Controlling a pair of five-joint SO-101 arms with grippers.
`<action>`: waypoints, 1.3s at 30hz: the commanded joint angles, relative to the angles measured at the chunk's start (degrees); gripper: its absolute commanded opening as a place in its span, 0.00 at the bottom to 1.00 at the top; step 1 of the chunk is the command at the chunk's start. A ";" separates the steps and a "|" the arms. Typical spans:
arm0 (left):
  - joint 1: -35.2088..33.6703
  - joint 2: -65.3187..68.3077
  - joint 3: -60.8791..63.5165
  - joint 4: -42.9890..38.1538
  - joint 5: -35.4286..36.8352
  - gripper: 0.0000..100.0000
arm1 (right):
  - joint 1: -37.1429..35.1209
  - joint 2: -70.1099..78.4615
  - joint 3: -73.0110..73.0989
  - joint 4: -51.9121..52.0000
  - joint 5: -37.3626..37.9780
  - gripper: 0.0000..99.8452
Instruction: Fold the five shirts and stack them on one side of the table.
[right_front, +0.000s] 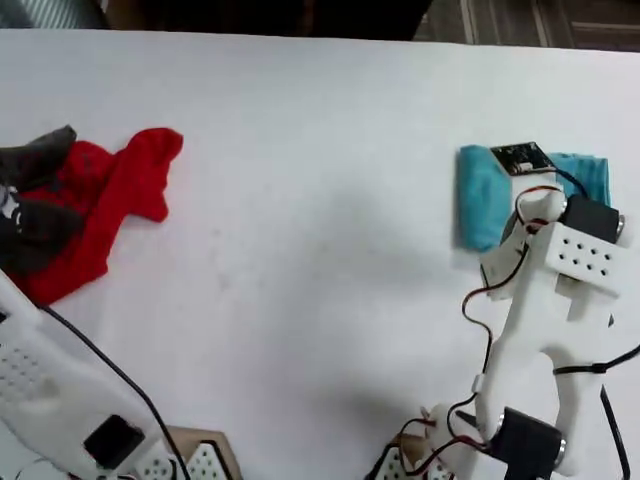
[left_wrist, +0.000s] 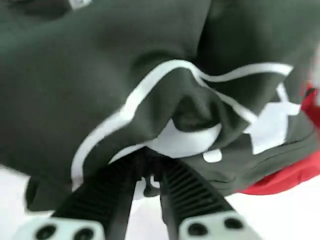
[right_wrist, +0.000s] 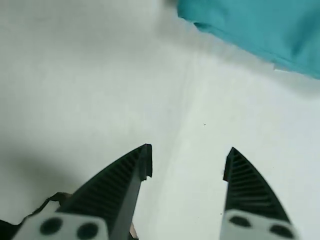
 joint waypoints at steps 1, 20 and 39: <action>6.42 -1.14 -17.27 8.62 1.23 0.03 | 0.13 -3.03 -0.09 -1.63 -0.09 0.23; 56.97 -21.27 -30.90 10.81 1.67 0.03 | 13.76 -2.51 0.09 -7.69 -15.12 0.23; 68.66 -22.77 12.79 8.09 1.14 0.08 | 15.08 -2.51 0.09 -7.96 -14.68 0.23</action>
